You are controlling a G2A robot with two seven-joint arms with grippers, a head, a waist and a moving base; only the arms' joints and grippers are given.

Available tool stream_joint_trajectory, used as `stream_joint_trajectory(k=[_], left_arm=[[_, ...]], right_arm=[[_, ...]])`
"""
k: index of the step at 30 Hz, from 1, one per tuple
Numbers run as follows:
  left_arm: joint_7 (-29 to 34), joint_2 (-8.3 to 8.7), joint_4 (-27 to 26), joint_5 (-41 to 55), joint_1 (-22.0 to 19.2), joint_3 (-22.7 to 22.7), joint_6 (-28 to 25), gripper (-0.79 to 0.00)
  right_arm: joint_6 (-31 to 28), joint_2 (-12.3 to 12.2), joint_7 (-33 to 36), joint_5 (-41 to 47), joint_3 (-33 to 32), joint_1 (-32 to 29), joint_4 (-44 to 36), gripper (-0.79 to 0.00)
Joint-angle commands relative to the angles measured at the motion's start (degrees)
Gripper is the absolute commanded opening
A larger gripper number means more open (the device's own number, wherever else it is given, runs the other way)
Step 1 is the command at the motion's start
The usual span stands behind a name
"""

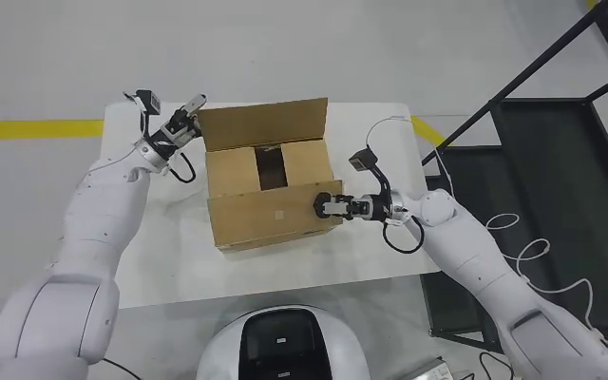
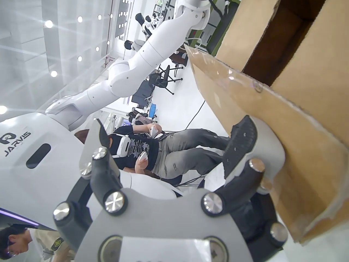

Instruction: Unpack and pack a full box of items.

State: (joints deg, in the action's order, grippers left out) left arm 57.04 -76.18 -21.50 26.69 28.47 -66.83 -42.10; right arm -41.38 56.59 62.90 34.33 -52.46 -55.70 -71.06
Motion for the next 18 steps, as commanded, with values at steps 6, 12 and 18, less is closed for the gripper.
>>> stream_joint_trajectory(k=[6,12,18], left_arm=[[5.02,1.81,-7.76,1.04,4.33,-1.5,-0.13,0.0],[8.5,4.09,-18.54,0.6,10.02,-2.58,3.35,0.0],[10.84,6.28,-27.08,-1.29,15.46,-3.3,5.69,0.0]], right_arm=[[-1.21,0.56,-2.2,-3.09,-0.04,1.1,1.92,0.0],[-1.56,1.08,-4.89,-5.54,-0.15,1.56,2.41,0.0],[-1.48,1.29,-5.74,-6.83,-0.81,1.93,2.69,0.0]])
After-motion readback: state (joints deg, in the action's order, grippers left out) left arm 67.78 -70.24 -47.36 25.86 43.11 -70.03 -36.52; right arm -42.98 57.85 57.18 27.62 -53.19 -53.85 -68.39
